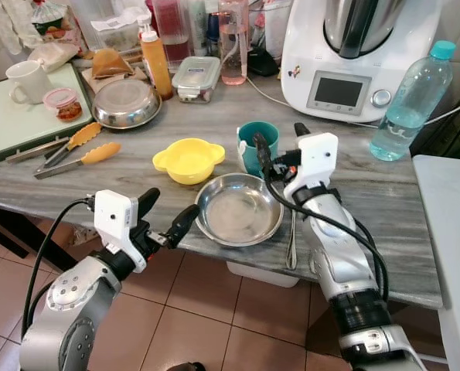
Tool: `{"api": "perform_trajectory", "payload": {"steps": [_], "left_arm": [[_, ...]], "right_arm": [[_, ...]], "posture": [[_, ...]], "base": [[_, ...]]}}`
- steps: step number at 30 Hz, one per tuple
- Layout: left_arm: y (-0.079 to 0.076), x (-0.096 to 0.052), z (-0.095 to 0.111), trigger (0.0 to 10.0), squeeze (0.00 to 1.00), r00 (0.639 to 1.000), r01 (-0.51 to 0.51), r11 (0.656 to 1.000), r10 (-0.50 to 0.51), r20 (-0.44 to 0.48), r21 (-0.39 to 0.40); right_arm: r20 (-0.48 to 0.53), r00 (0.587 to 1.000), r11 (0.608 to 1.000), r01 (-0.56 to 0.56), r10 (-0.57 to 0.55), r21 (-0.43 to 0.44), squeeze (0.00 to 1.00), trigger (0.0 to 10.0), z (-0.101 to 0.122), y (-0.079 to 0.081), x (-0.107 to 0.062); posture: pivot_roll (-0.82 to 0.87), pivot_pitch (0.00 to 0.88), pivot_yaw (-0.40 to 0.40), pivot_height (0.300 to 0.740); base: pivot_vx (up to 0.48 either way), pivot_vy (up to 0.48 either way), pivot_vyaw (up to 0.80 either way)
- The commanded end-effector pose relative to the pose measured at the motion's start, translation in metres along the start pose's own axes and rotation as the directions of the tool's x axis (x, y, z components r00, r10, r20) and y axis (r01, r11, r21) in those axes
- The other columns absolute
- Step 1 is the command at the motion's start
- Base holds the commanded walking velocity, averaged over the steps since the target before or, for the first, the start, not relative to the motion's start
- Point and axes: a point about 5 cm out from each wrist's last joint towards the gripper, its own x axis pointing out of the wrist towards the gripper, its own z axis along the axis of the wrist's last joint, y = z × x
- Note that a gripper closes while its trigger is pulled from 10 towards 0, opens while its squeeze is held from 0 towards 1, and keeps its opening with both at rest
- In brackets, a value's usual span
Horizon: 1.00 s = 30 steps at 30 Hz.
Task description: Setting the table
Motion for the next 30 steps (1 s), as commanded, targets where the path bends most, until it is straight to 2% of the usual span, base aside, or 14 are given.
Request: {"api": "perform_trajectory", "payload": {"steps": [1, 4, 10, 14, 20, 26, 30], "left_arm": [[0.003, 0.002, -0.001, 10.0, 0.0, 1.0, -0.021, 1.0, 0.021, 0.004, 0.018], [0.004, 0.005, -0.002, 10.0, 0.0, 0.998, -0.051, 0.999, 0.05, 0.025, 0.015], [0.005, 0.008, -0.005, 10.0, 0.0, 0.997, -0.071, 0.997, 0.07, 0.041, 0.025], [0.005, 0.01, -0.006, 10.0, 0.0, 0.989, -0.125, 0.992, 0.123, 0.077, 0.015], [-0.002, 0.013, -0.013, 10.0, 0.0, 0.98, -0.174, 0.985, 0.171, 0.1, 0.019], [0.006, 0.012, -0.02, 10.0, 0.0, 0.972, -0.224, 0.974, 0.22, 0.083, 0.044], [0.012, 0.006, -0.033, 10.0, 0.0, 0.963, -0.27, 0.96, 0.269, 0.026, 0.074]], "right_arm": [[-0.015, 1.0, 1.0, 0.024, -0.024, 0.001, 1.0, 10.0, 0.002, 0.002, -0.012], [-0.026, 0.997, 0.997, 0.067, -0.068, -0.039, 1.0, 10.0, 0.002, -0.006, -0.031], [-0.064, 0.992, 0.992, 0.108, -0.112, -0.067, 1.0, 10.0, -0.002, -0.016, -0.047], [-0.086, 0.985, 0.985, 0.142, -0.151, -0.098, 1.0, 10.0, -0.002, -0.025, -0.058], [-0.14, 0.979, 0.986, 0.134, -0.148, -0.102, 1.0, 10.0, -0.003, -0.017, -0.072], [-0.166, 0.978, 0.989, 0.115, -0.128, -0.089, 1.0, 10.0, -0.005, -0.01, -0.078], [-0.207, 0.965, 0.986, 0.145, -0.159, -0.079, 1.0, 10.0, -0.01, -0.016, -0.086]], "posture": [[0.03, 0.066, 0.047, 0.74], [0.02, 0.054, 0.046, 0.74], [0.0, 0.043, 0.039, 0.74], [-0.02, 0.031, 0.038, 0.74], [-0.03, 0.016, 0.033, 0.74], [-0.04, 0.011, 0.033, 0.74], [-0.05, 0.01, 0.036, 0.74]], "base": [[0.0, 0.0, 0.0], [0.0, 0.0, 0.0], [0.0, 0.0, 0.0], [0.0, 0.0, 0.0], [0.0, 0.0, 0.0], [0.0, 0.0, 0.0], [0.0, 0.0, 0.0]]}}
